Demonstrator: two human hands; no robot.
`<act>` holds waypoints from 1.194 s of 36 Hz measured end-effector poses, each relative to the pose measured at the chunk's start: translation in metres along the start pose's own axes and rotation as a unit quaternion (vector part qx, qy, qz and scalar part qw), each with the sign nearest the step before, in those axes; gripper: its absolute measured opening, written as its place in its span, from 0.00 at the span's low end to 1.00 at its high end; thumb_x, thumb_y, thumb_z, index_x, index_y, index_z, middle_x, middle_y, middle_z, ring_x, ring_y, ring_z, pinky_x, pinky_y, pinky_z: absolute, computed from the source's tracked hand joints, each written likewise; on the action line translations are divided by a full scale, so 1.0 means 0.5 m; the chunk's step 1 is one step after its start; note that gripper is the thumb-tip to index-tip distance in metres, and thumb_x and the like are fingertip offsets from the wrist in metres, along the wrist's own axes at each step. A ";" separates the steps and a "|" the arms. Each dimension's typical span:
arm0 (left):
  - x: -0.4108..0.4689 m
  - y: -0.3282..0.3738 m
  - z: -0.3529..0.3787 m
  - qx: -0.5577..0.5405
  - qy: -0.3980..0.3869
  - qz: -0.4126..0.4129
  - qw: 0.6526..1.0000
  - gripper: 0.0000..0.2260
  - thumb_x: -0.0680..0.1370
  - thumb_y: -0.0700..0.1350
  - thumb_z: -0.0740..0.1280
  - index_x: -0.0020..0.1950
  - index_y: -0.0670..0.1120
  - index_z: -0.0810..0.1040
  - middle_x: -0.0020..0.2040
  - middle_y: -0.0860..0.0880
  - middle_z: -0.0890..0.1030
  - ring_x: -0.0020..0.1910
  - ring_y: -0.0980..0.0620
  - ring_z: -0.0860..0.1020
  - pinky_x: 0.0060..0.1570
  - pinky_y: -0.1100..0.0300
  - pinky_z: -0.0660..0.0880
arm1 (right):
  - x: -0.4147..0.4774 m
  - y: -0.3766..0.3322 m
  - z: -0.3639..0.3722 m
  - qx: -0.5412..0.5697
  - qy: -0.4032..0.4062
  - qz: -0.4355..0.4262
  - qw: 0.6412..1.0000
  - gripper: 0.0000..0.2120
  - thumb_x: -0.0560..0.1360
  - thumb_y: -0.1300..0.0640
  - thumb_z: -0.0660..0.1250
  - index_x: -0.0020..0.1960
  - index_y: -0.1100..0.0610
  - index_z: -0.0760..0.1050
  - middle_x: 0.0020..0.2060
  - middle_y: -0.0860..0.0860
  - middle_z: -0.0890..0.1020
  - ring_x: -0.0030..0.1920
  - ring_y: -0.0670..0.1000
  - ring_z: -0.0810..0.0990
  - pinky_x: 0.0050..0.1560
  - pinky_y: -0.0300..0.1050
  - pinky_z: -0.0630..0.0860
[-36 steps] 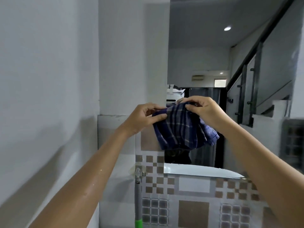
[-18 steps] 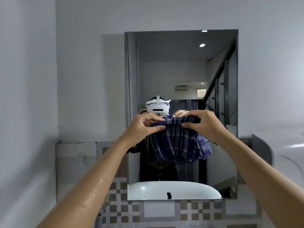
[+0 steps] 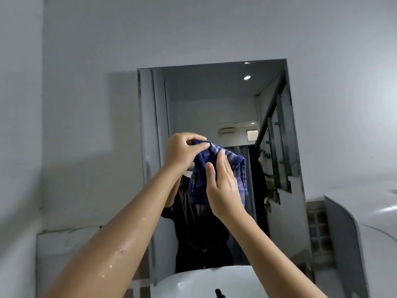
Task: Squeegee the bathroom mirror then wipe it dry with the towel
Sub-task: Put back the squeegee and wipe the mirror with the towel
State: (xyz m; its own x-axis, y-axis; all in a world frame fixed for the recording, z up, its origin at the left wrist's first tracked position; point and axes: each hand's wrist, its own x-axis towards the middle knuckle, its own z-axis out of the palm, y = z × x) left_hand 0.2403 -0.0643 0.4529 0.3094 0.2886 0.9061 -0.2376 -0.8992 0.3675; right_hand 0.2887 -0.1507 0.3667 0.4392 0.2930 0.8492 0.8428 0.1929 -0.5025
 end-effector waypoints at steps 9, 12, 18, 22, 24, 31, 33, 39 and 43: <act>0.028 -0.035 -0.062 -0.076 -0.065 0.002 0.995 0.06 0.75 0.42 0.68 0.51 0.46 0.82 0.50 0.48 0.83 0.50 0.56 0.81 0.54 0.64 0.75 | 0.050 0.037 0.057 -0.197 0.018 -0.089 0.976 0.39 0.75 0.35 0.45 0.74 0.58 0.34 0.75 0.54 0.36 0.73 0.46 0.31 0.72 0.41 0.34; 0.002 -0.060 -0.078 0.034 0.043 0.092 0.994 0.10 0.79 0.43 0.62 0.58 0.43 0.79 0.57 0.48 0.79 0.54 0.57 0.78 0.55 0.68 0.73 | 0.067 0.039 0.061 -0.231 0.041 -0.097 0.967 0.40 0.75 0.34 0.46 0.74 0.58 0.34 0.75 0.55 0.36 0.73 0.47 0.32 0.73 0.43 0.35; -0.067 -0.173 -0.094 0.313 0.002 0.191 0.930 0.23 0.80 0.45 0.61 0.74 0.43 0.60 0.76 0.46 0.57 0.75 0.49 0.54 0.71 0.55 0.56 | 0.150 0.022 0.042 -0.259 0.108 -0.107 0.954 0.40 0.75 0.34 0.48 0.75 0.56 0.36 0.76 0.56 0.39 0.75 0.51 0.36 0.75 0.48 0.38; -0.090 -0.203 -0.083 0.346 -0.005 0.174 0.922 0.25 0.82 0.51 0.53 0.76 0.46 0.51 0.77 0.48 0.49 0.76 0.53 0.45 0.74 0.55 0.48 | 0.237 -0.023 0.046 -0.268 0.151 -0.116 0.944 0.39 0.75 0.34 0.49 0.76 0.53 0.40 0.76 0.58 0.43 0.76 0.54 0.40 0.75 0.51 0.40; -0.093 -0.205 -0.075 0.354 -0.001 0.164 0.921 0.25 0.81 0.51 0.50 0.76 0.47 0.49 0.77 0.49 0.48 0.76 0.53 0.46 0.74 0.55 0.48 | 0.284 -0.060 0.059 -0.277 0.145 -0.135 0.940 0.37 0.75 0.34 0.49 0.76 0.51 0.40 0.76 0.59 0.43 0.76 0.55 0.41 0.75 0.52 0.40; -0.093 -0.210 -0.068 0.381 0.014 0.161 0.910 0.25 0.80 0.50 0.52 0.76 0.45 0.52 0.77 0.48 0.49 0.76 0.51 0.48 0.73 0.59 0.44 | 0.375 -0.163 0.119 -0.403 0.004 -0.323 0.856 0.34 0.76 0.35 0.47 0.76 0.49 0.44 0.76 0.61 0.46 0.76 0.59 0.45 0.75 0.53 0.43; -0.092 -0.212 -0.070 0.388 0.014 0.166 0.907 0.25 0.80 0.51 0.52 0.76 0.45 0.51 0.77 0.48 0.49 0.76 0.51 0.47 0.73 0.61 0.42 | 0.393 -0.175 0.113 -0.434 -0.023 -0.366 0.823 0.33 0.76 0.35 0.47 0.76 0.49 0.45 0.76 0.59 0.47 0.76 0.57 0.46 0.75 0.52 0.44; -0.092 -0.212 -0.065 0.394 0.026 0.159 0.905 0.25 0.80 0.52 0.52 0.76 0.45 0.53 0.77 0.47 0.52 0.76 0.51 0.49 0.74 0.58 0.47 | 0.437 -0.135 0.000 -0.418 0.021 -0.311 0.853 0.32 0.76 0.35 0.48 0.75 0.48 0.49 0.76 0.57 0.50 0.76 0.56 0.48 0.74 0.51 0.47; -0.095 -0.207 -0.062 0.381 0.028 0.151 0.912 0.25 0.80 0.51 0.49 0.76 0.45 0.52 0.77 0.47 0.52 0.76 0.51 0.50 0.74 0.57 0.46 | 0.443 -0.047 -0.128 -0.374 0.129 -0.185 0.899 0.32 0.75 0.35 0.50 0.75 0.47 0.49 0.76 0.56 0.50 0.76 0.55 0.48 0.74 0.52 0.47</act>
State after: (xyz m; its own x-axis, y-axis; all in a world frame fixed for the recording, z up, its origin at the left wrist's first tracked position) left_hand 0.2215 0.0251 0.3782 0.2840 -0.0128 0.9587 0.4109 -0.9018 -0.1338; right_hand 0.3861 -0.1502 0.5768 0.0612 0.0920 0.9939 0.8770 -0.4803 -0.0095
